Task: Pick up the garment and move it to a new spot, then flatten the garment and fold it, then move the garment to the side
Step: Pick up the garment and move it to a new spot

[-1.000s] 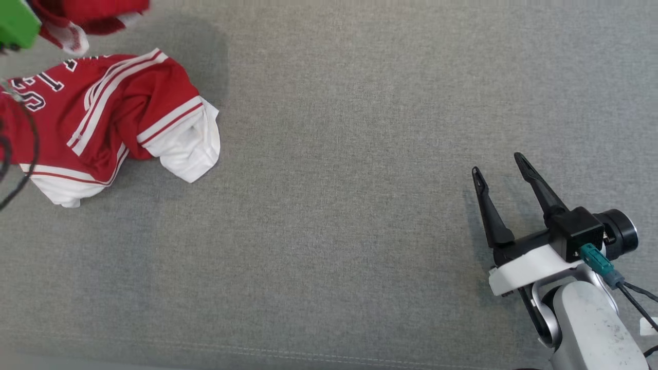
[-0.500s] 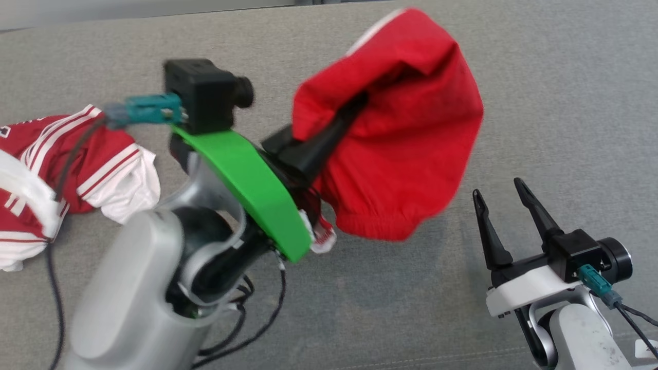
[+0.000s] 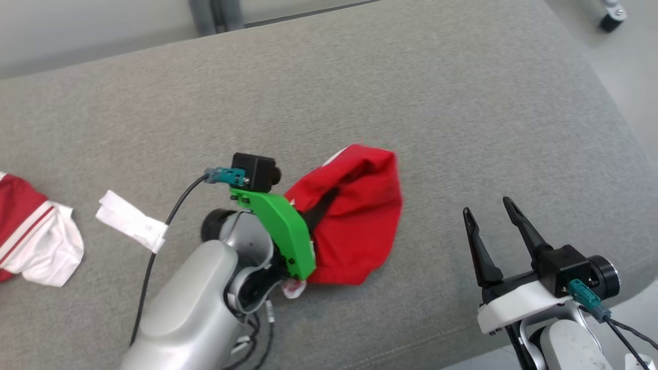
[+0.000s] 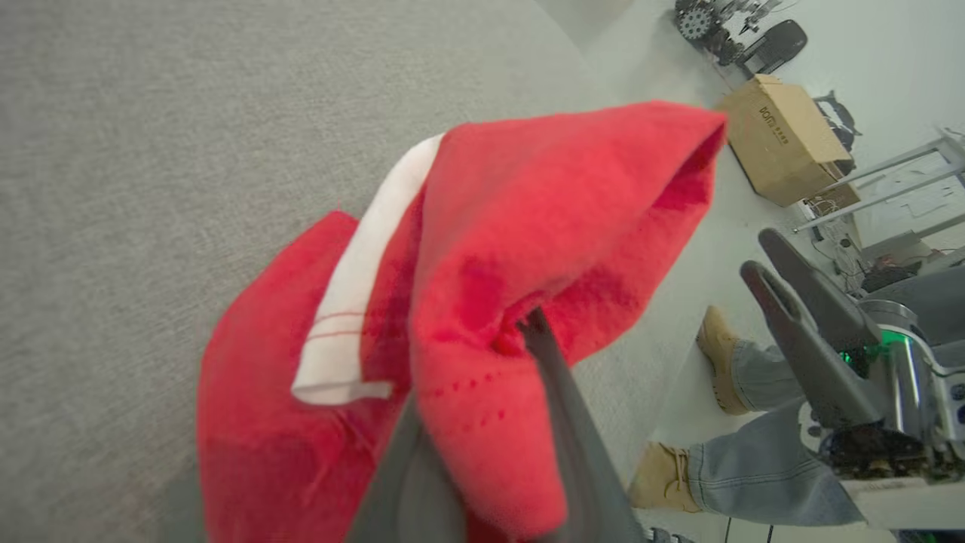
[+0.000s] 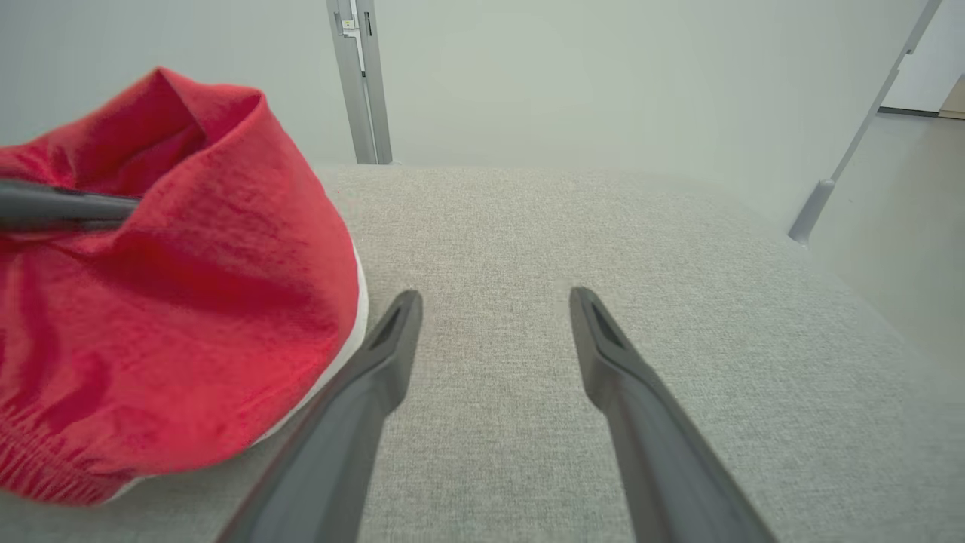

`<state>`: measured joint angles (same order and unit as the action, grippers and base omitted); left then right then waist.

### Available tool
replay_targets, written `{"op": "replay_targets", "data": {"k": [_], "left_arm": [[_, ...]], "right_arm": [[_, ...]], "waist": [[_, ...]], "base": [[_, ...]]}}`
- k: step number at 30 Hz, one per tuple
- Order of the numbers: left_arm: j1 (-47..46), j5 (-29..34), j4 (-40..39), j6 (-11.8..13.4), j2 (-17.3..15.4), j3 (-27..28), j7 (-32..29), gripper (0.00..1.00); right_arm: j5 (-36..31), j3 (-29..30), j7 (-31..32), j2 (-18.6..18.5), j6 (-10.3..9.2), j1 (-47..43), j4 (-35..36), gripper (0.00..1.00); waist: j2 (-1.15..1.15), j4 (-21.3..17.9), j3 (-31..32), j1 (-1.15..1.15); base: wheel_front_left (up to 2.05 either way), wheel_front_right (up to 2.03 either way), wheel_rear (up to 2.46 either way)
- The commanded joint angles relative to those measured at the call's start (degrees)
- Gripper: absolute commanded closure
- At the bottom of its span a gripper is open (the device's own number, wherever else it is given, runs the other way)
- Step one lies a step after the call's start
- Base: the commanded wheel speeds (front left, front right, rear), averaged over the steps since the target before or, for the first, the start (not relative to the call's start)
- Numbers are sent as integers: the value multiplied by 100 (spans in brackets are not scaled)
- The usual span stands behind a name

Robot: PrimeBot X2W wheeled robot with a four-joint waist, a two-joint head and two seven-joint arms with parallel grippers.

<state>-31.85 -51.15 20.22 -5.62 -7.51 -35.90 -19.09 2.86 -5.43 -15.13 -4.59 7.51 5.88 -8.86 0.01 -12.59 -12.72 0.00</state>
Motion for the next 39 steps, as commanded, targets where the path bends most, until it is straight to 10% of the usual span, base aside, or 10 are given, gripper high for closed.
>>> {"op": "replay_targets", "data": {"k": [1,6,9,24,39], "left_arm": [[-143,63,109,-51,-65,-5,50,100],[-374,211,1072,-137,-133,-78,411,96],[-542,438,1571,-145,-160,-163,743,0],[-721,1232,2261,293,-21,-398,2617,0],[1400,1692,212,1243,-1106,-147,3400,0]], "right_arm": [[21,-3,-4,5,-4,-60,6,0],[17,-22,-4,14,-4,-162,-20,0],[9,-51,-4,24,-4,-180,-33,0],[-94,141,-4,-47,-4,-384,148,0],[-257,577,-4,-408,-5,-1111,793,0]], "waist": [[-1,-222,105,0],[-1,-221,127,0],[-1,-158,124,0],[-1,356,550,0],[-1,1284,1264,0]], "base": [[0,0,0],[0,0,0],[0,0,0],[0,0,0],[0,0,0]]}}
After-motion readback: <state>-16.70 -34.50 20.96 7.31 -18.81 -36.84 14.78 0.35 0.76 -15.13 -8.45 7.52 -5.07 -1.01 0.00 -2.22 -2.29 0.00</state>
